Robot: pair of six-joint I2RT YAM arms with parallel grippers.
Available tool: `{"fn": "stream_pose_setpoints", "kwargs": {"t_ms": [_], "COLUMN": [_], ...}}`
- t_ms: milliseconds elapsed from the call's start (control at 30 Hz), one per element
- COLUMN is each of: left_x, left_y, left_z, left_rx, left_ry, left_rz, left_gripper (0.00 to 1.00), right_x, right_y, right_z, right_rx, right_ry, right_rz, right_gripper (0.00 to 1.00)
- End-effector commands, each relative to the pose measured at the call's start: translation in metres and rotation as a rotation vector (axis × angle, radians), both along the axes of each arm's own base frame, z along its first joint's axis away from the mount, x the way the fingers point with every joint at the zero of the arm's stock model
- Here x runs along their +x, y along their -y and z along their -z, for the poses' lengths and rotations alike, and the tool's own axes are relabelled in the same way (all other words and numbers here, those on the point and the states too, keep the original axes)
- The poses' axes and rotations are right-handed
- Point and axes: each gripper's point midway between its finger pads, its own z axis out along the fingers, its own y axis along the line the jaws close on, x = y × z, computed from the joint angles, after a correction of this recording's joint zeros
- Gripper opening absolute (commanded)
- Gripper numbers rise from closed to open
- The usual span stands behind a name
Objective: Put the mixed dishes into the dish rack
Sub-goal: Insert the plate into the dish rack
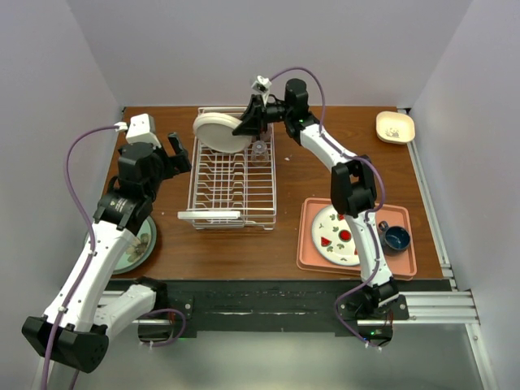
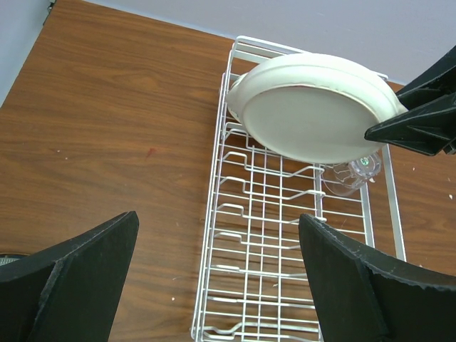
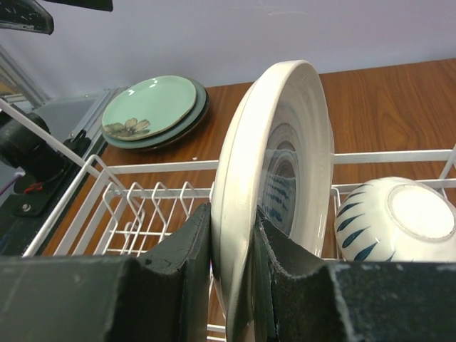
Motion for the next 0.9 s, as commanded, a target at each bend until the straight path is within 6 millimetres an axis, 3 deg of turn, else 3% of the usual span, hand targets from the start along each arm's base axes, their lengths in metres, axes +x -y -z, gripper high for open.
{"fn": "stream_pose_setpoints", "kwargs": {"t_ms": [0, 333, 867], "left_x": [0.004, 0.005, 0.005], "left_y": [-0.002, -0.002, -0.004], "left_z": [-0.005, -0.002, -0.002], "left_rx": [0.011, 0.013, 0.017], "left_ry": [0.031, 0.024, 0.023], "left_rz": [-0.004, -0.005, -0.010], "left_gripper": [1.00, 1.00, 1.00], "right_x": [-0.010, -0.026, -0.010], "right_y": [0.003, 0.007, 0.006], "right_z": [-0.059, -0.065, -0.045], "right_rx": [0.092, 0.103, 0.089], "right_ry": [0.225, 0.242, 0.215], "right_rz": [-0.048, -0.125, -0.080], "right_gripper": [0.00, 0.00, 0.00]}}
